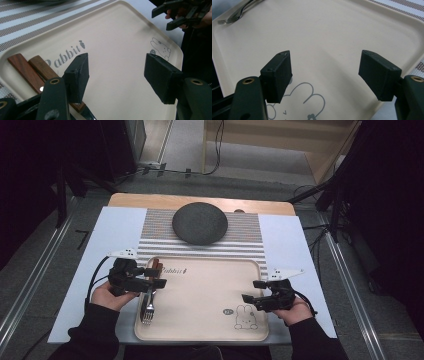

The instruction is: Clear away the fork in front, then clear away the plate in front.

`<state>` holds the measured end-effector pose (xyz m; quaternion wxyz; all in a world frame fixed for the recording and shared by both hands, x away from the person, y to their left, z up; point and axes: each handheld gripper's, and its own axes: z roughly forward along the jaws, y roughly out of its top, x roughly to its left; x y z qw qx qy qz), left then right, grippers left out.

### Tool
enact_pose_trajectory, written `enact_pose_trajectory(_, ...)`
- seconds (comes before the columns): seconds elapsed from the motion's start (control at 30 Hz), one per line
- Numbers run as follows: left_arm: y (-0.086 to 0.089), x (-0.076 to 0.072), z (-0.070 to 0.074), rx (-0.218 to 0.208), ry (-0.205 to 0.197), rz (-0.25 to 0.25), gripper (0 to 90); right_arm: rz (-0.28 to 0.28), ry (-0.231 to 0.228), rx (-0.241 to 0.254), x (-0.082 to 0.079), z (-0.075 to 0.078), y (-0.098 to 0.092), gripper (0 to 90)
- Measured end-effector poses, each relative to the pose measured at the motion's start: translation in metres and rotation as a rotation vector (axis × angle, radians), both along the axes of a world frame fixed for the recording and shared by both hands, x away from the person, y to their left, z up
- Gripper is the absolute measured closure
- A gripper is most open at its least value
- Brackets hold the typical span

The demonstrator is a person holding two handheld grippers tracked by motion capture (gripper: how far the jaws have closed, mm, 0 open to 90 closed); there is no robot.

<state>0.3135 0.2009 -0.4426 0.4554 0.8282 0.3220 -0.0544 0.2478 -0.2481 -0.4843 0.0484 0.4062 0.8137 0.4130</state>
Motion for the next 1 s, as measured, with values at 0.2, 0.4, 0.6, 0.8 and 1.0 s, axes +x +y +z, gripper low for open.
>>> enact_pose_trajectory(0.2, 0.004, 0.0, 0.0, -0.002, -0.011, 0.013, 37.1, 0.002, 0.0, -0.004, 0.0, 0.0, 0.0, 24.7)
enact_pose_trajectory(0.4, 0.009, 0.002, 0.003, -0.03, -0.005, 0.023, 37.1, -0.002, 0.0, -0.003, 0.0, 0.0, 0.0, 24.7)
enact_pose_trajectory(0.6, 0.015, 0.005, 0.004, -0.064, -0.004, 0.021, 32.1, 0.0, 0.0, -0.002, 0.0, 0.0, 0.0, 24.7)
enact_pose_trajectory(0.8, 0.012, 0.008, 0.002, -0.012, -0.046, 0.051, 32.1, 0.005, 0.0, -0.001, 0.002, 0.0, 0.002, 24.7)
enact_pose_trajectory(1.0, 0.008, 0.014, -0.001, -0.045, -0.026, 0.04, 32.1, 0.012, 0.004, -0.002, 0.003, 0.0, 0.003, 24.7)
